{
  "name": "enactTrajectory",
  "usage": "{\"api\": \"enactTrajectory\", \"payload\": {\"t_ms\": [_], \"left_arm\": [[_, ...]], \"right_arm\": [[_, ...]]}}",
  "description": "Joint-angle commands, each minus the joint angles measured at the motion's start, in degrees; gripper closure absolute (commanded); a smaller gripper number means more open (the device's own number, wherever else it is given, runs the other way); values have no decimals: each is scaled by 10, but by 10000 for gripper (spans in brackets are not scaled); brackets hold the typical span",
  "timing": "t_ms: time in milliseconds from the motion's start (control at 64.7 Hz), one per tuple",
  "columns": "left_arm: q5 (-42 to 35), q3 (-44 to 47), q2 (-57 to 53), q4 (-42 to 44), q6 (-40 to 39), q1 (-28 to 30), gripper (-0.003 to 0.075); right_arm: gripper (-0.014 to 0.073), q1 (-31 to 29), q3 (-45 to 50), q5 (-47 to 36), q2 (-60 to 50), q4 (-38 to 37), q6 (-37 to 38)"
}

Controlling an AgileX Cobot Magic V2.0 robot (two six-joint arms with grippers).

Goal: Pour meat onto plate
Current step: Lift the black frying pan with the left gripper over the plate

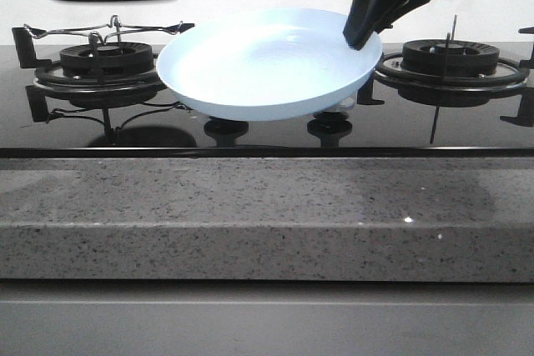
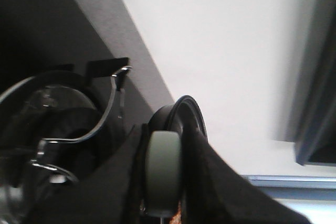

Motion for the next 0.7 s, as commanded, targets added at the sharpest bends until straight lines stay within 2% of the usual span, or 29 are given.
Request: {"api": "enactTrajectory", "payload": {"t_ms": [0, 170, 325, 526, 680], "left_arm": [[61, -19, -39, -95, 9, 1, 713], [86, -16, -75, -66, 38, -15, 712], [72, 27, -130, -47, 73, -44, 712], [8, 56, -204, 4, 147, -101, 712], [-75, 56, -250, 54, 208, -154, 713]], "right_arm": [[654, -1, -13, -25, -31, 13, -3], [654, -1, -13, -24, -31, 13, -3], [654, -1, -13, -24, -31, 13, -3], [654, -1, -13, -24, -31, 13, -3], [654, -1, -13, -24, -31, 13, -3]]}}
